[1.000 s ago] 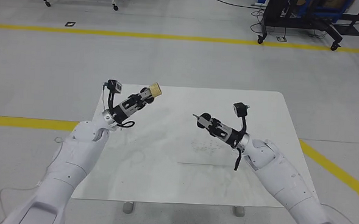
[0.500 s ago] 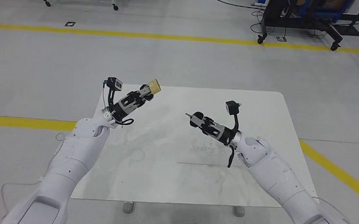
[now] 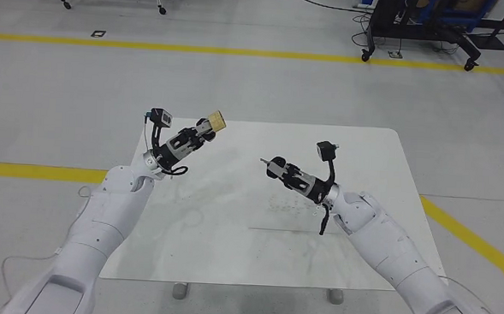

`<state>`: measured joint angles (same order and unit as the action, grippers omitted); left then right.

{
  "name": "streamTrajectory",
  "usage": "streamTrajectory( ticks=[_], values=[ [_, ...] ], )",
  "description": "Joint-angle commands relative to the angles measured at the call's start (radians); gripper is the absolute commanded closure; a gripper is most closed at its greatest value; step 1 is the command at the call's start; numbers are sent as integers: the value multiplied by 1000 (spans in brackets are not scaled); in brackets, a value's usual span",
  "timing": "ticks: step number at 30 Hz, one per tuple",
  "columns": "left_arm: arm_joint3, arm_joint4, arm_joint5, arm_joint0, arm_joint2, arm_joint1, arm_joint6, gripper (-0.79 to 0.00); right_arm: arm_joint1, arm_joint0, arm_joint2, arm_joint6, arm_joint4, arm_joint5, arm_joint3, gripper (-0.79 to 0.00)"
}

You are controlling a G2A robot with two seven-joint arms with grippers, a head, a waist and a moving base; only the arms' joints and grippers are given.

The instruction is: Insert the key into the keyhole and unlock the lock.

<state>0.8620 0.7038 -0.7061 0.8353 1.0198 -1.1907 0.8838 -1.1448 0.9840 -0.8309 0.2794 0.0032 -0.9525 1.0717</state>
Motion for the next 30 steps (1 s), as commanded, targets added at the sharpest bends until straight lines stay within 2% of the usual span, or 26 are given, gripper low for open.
streamTrajectory(
  ticks=[1,16,17,18,19,21,25,27,30],
  values=[
    [0,0,0,0,0,0,0,0,0,0,0,0,0,0,0,0],
    [0,0,0,0,0,0,0,0,0,0,0,0,0,0,0,0],
    [0,0,0,0,0,0,0,-283,0,0,0,0,0,0,0,0],
    [0,0,0,0,0,0,0,-283,0,0,0,0,0,0,0,0],
    [0,0,0,0,0,0,0,0,0,0,0,0,0,0,0,0],
    [16,-41,19,17,5,2,-53,0,-2,24,-7,-23,51,-23,26,0],
    [48,-74,42,40,11,5,-58,0,2,37,-34,-22,88,-23,18,0],
    [62,-89,55,47,11,7,-23,0,0,42,-44,-31,131,-43,8,0],
    [85,-100,76,51,5,13,101,0,-7,25,-49,-26,188,-50,-22,0]
  ],
)
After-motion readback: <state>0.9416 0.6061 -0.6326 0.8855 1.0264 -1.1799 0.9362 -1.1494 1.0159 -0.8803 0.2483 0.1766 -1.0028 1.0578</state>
